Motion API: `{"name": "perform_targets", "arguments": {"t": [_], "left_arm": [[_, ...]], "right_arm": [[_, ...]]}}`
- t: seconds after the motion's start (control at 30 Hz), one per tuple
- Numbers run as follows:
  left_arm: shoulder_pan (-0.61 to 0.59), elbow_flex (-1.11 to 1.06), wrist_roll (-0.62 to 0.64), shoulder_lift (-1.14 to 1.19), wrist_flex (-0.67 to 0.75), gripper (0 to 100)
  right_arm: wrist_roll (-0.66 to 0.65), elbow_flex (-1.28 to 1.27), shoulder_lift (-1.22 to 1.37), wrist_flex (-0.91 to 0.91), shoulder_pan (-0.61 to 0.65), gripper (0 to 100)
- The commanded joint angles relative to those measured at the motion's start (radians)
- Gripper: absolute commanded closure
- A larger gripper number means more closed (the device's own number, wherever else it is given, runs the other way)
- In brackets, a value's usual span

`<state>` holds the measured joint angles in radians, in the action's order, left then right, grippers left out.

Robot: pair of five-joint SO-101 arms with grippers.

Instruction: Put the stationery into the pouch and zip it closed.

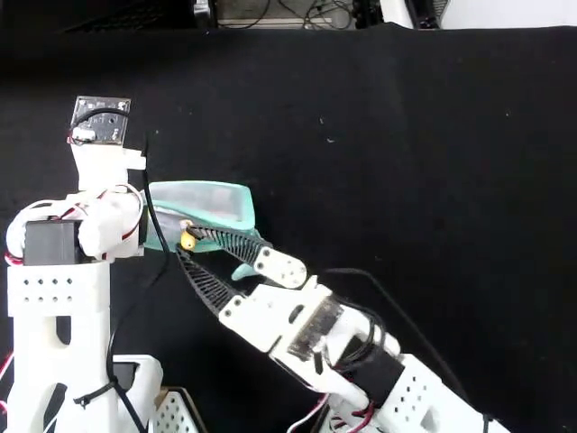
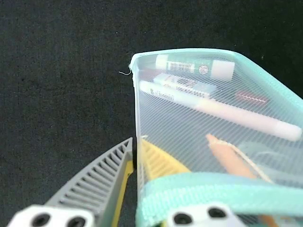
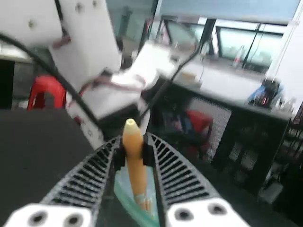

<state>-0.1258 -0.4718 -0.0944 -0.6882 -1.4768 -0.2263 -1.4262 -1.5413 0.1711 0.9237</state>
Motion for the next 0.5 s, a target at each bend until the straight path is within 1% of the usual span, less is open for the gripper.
{"name": "perform_targets", "arguments": {"t": [0.0,0.07,0.13,0.27,0.33,0.4,0.47], "left_arm": [[-0.012,-0.013,0.0,0.005,0.003,97],[-0.012,-0.013,0.0,0.005,0.003,97],[-0.012,-0.013,0.0,0.005,0.003,97],[-0.012,-0.013,0.0,0.005,0.003,97],[-0.012,-0.013,0.0,0.005,0.003,97],[-0.012,-0.013,-0.002,0.005,0.003,97],[-0.012,-0.013,-0.002,0.005,0.003,97]], "right_arm": [[0.005,0.202,-0.013,0.264,0.011,81.2],[0.005,0.338,-0.013,0.442,0.011,77.1],[0.003,0.458,-0.013,0.566,0.008,78.3],[0.003,0.601,-0.022,0.683,0.0,83.0],[0.003,0.607,-0.024,0.735,-0.051,84.6],[0.003,0.567,-0.022,0.795,-0.14,85.0],[0.003,0.479,-0.024,0.815,-0.232,85.0]]}}
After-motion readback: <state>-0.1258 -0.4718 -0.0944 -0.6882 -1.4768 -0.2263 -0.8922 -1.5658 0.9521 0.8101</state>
